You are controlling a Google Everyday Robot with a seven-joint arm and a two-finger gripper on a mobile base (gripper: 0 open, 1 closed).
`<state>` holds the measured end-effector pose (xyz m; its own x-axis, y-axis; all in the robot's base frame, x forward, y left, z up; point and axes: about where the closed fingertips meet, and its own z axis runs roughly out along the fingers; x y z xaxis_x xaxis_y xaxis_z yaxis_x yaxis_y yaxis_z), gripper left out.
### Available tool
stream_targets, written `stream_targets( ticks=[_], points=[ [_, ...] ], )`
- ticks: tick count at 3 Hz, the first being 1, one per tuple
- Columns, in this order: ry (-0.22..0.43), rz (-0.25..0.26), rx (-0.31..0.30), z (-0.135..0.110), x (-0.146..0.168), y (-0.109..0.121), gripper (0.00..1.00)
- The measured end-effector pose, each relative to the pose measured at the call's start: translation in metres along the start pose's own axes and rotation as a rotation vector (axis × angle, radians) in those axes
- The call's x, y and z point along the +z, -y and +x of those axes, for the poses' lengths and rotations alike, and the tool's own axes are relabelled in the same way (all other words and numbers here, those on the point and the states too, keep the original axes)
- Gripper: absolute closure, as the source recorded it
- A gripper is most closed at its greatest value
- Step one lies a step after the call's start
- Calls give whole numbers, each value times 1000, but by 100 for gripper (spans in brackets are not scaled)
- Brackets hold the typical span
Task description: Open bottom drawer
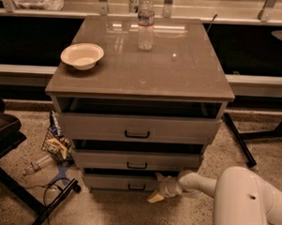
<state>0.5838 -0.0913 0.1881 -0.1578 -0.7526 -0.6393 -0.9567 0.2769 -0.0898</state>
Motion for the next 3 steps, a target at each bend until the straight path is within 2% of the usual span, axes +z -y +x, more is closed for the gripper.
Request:
stream_targets(
  ticks=[1,2,3],
  points=[
    [1,-2,0,-1,2,-1,49],
    [2,-4,-1,-2,2,-2,80],
    [2,-4,-1,-5,-2,-2,100]
  ],
)
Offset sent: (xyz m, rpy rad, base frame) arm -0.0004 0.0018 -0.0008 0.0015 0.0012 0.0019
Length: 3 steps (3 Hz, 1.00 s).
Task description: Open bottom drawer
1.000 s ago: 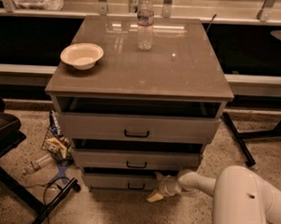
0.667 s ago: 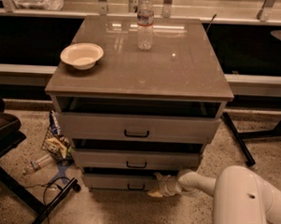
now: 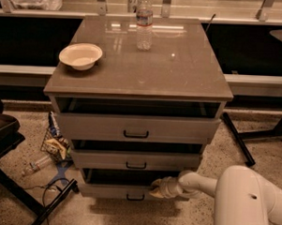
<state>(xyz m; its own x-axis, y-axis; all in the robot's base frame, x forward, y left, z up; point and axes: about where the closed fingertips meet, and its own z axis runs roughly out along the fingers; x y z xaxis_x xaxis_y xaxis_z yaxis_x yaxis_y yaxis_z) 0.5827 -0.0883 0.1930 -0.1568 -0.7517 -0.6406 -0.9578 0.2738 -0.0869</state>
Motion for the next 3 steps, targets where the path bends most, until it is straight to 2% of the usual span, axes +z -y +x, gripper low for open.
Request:
stream_targets(
  ticks=[1,2,3],
  points=[
    [0,0,0,-2,-2,0,100],
    [3,-9,13,4,-14,-26,100],
    [4,-12,14,5,-16,-31,100]
  ],
)
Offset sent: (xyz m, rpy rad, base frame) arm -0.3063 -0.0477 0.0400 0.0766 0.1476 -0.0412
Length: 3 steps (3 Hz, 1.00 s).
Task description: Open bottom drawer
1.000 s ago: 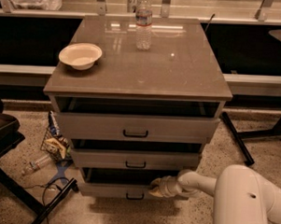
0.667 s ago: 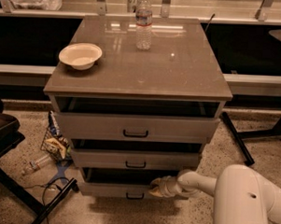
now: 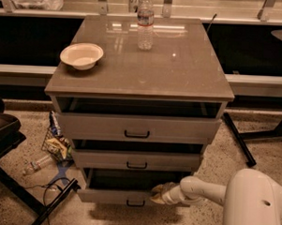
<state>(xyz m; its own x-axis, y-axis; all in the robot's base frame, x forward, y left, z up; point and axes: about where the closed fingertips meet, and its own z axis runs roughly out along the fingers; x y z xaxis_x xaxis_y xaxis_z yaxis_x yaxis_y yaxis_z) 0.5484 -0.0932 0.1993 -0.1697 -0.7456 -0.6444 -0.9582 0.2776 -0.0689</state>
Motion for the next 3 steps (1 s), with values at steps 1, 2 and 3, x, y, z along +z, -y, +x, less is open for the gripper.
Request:
stream_targets(
  ticks=[1,2,3],
  points=[
    [1,-17,-3,6,-11,-25,100],
    [1,-17,-3,6,-11,-25,100],
    [-1,-32,-9,10,-21,-47,100]
  ],
)
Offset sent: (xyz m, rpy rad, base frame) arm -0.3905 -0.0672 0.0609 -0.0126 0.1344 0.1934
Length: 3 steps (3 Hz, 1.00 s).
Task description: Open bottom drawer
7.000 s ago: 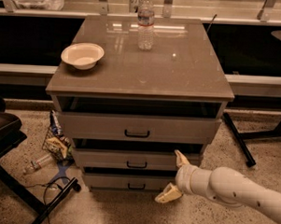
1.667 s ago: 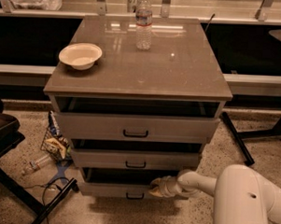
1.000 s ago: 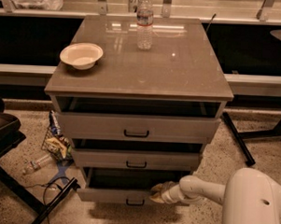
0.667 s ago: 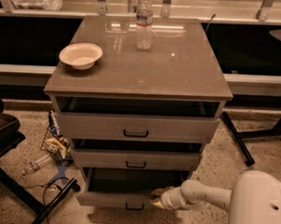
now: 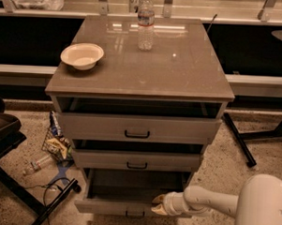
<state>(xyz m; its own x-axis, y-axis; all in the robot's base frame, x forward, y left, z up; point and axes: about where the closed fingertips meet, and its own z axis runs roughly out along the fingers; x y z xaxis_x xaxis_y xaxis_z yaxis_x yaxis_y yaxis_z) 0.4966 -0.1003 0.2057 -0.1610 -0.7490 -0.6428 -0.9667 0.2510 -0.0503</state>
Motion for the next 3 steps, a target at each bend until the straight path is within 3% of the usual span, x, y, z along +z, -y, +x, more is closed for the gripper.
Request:
stream_targets(
  ticks=[1,3],
  points=[
    [0,0,0,0,0,0,100],
    [-12,-84,60,21,-14,-29,100]
  ],
)
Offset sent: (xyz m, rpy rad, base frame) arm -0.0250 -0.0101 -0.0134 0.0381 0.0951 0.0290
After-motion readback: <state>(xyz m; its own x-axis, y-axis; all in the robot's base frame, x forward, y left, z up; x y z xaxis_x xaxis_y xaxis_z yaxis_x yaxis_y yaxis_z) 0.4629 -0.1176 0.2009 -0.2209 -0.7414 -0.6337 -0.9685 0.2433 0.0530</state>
